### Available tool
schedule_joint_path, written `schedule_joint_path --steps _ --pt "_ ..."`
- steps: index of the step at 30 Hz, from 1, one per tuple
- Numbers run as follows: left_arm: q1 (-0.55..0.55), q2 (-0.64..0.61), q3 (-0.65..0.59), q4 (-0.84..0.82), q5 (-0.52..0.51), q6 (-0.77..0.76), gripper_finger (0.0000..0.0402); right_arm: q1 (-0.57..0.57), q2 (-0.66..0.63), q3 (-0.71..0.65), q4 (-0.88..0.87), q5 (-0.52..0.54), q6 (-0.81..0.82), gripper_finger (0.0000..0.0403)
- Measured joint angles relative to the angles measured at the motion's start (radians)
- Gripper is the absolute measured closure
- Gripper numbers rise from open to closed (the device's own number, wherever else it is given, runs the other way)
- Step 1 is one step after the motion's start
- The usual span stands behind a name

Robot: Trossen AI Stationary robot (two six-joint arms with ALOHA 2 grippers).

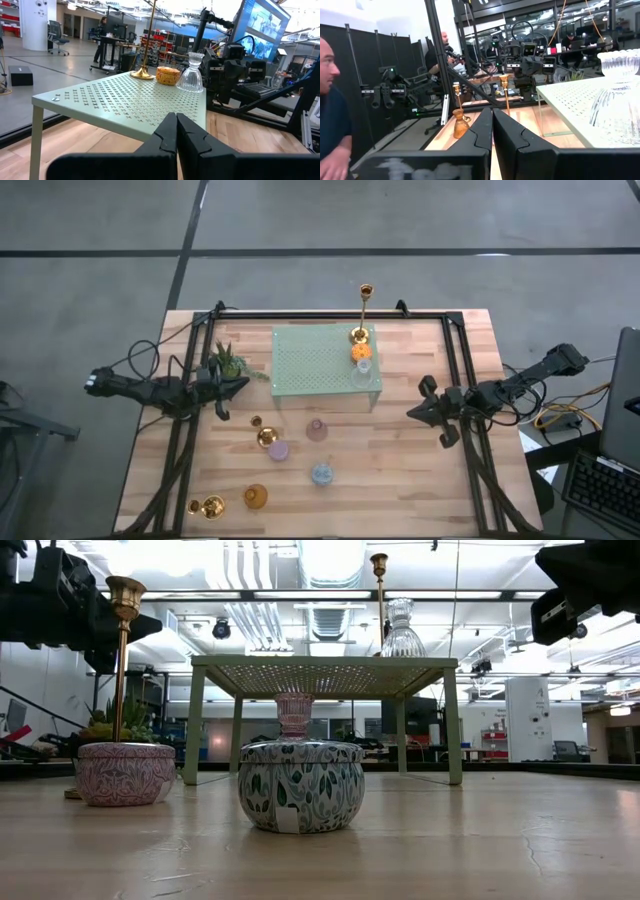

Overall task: Pick & Place candle stick holders
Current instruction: Put the top gold candle holder on the shelf

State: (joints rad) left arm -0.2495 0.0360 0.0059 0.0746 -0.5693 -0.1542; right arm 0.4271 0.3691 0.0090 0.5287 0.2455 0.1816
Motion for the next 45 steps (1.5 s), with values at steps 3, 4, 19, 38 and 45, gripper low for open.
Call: schedule_joint_path --steps 3,4,19,38,45 --pt "0.000 0.000 0.000 0.000 0.000 0.000 0.0399 0.000 0.000 0.000 0.000 0.000 0.000 0.0394" --pt "0.000 0.000 0.000 0.000 0.000 0.000 0.0399 0.000 0.000 0.000 0.000 0.000 -0.001 0.0394" --pt "0.000 0.000 0.000 0.000 0.000 0.000 0.0399 0.000 0.000 0.000 0.000 0.000 0.000 0.0394" --pt "0.000 0.000 0.000 0.132 -0.020 -0.005 0.0399 0.000 0.000 0.000 0.000 0.000 -0.001 0.0394" --pt "-0.001 0.001 0.000 0.209 0.073 -0.082 0.0399 0.000 0.001 0.000 0.000 0.000 0.000 0.0394"
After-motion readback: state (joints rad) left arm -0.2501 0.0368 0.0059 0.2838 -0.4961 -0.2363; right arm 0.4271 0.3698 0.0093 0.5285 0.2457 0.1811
